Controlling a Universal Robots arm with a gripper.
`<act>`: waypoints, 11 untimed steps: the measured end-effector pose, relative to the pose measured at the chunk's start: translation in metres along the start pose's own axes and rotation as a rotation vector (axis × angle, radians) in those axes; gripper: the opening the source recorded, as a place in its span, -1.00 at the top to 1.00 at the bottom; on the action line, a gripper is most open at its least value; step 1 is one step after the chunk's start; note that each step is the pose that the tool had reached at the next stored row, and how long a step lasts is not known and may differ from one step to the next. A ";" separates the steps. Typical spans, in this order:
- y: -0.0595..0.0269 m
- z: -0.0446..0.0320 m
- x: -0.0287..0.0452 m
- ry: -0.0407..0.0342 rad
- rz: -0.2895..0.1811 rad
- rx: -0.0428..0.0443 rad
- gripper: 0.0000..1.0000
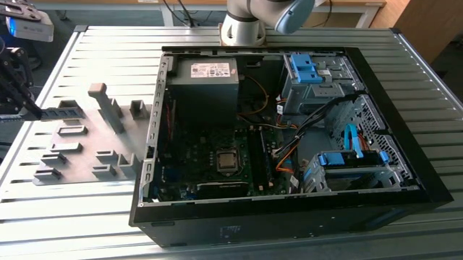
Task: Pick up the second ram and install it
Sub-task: 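Pick up the second ram and move it above second insertion slot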
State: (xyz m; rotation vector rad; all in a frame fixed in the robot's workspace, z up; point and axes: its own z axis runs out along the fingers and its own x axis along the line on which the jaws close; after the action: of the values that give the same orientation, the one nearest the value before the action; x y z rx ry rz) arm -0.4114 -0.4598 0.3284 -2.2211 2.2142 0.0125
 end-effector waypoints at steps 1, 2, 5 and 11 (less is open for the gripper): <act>0.0000 -0.0016 0.0000 0.0000 0.000 -0.0001 0.73; 0.0000 -0.0031 0.0000 0.0000 0.000 -0.0001 0.73; 0.0000 -0.0079 -0.0001 0.0000 0.000 0.0000 0.73; 0.0000 -0.0164 -0.0001 -0.0001 0.000 0.0001 0.73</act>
State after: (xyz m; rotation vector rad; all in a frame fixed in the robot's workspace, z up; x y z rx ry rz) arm -0.4114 -0.4598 0.3447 -2.2209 2.2144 0.0125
